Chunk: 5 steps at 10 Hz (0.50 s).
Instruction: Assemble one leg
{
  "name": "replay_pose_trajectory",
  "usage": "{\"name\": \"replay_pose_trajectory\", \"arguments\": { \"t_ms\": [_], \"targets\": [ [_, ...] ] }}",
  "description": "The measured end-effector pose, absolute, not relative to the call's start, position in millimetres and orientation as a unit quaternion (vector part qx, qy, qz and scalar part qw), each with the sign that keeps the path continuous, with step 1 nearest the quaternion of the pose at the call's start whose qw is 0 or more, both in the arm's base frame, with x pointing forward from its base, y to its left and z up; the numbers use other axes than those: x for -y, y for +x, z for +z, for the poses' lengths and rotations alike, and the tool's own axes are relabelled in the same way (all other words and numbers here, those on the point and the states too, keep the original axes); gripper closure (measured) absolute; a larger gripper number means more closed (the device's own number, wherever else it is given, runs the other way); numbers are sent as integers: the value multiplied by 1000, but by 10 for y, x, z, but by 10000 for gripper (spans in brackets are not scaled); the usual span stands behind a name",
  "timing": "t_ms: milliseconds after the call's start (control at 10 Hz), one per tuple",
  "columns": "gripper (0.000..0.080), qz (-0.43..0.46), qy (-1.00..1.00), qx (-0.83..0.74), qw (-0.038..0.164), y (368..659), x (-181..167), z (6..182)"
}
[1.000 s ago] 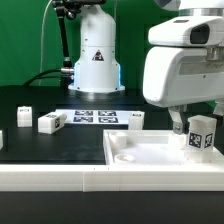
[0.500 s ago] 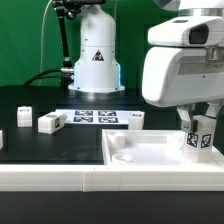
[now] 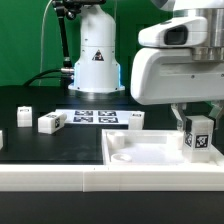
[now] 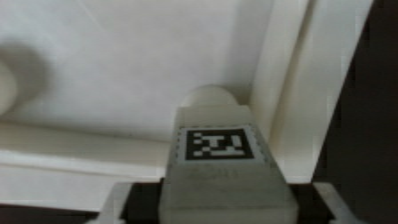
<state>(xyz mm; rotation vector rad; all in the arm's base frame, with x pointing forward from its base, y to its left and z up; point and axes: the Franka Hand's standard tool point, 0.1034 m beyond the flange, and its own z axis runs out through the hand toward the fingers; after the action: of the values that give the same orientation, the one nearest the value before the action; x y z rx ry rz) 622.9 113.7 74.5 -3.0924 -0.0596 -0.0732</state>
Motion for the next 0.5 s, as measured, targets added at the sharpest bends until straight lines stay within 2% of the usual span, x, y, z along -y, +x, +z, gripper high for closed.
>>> {"name": "replay_pose_trajectory", "arguments": {
  "t_ms": [500],
  "targets": [
    [508,-17,-984,-175,29,6215,-1166,739]
  ]
}}
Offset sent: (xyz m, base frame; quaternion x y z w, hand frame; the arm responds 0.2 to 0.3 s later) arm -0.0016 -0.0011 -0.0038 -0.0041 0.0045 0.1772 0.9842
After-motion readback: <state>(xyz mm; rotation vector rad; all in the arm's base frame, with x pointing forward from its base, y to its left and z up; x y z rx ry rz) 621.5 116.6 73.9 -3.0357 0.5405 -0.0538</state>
